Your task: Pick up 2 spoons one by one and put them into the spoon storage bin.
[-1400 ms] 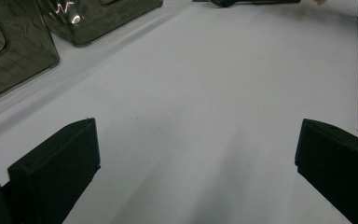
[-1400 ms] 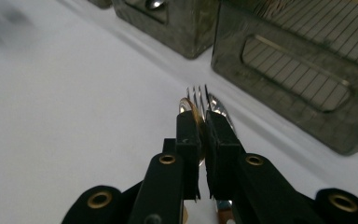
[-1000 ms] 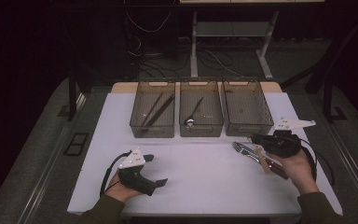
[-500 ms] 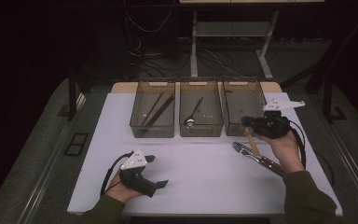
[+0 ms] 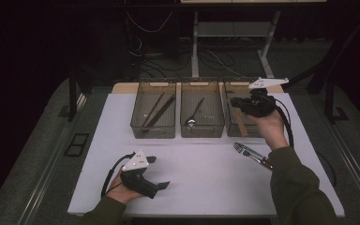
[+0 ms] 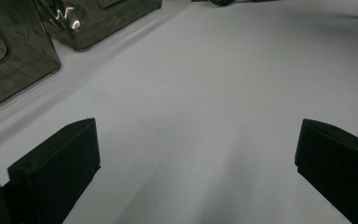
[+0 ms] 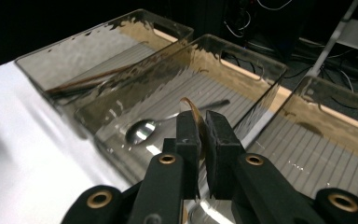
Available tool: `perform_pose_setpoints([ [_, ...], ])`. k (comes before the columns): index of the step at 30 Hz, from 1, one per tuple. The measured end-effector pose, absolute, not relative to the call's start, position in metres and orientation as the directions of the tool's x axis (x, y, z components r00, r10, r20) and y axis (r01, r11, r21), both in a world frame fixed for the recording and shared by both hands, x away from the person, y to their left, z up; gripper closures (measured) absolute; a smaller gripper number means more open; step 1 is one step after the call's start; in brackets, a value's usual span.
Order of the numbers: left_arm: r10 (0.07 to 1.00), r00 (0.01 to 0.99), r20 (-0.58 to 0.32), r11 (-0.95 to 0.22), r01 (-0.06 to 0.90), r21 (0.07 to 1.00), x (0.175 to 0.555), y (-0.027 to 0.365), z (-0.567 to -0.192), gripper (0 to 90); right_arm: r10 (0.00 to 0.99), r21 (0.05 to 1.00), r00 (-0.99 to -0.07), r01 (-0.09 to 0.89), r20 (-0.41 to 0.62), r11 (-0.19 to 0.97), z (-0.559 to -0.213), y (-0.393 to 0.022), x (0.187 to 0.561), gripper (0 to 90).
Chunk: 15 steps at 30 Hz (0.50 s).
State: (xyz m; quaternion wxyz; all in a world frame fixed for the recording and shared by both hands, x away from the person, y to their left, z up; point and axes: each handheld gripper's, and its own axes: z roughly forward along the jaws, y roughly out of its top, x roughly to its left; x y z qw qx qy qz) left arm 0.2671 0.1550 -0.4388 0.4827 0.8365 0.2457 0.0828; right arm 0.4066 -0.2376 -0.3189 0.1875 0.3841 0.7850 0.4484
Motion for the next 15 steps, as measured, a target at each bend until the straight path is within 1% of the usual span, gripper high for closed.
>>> perform_pose_setpoints([
  [8, 0.485, 0.870, -0.094, -0.418, 0.325, 0.848, 0.267, 0.154, -0.438, 0.0, 0.788, 0.843, -0.615, 0.437, 0.025, 0.314, -0.310, -0.217, 0.438, 84.8],
  [15, 0.476, 0.875, -0.091, -0.424, 0.319, 0.848, 0.267, 0.154, -0.437, 0.0, 0.809, 0.834, -0.587, 0.461, 0.030, 0.304, -0.322, -0.201, 0.463, 84.8],
])
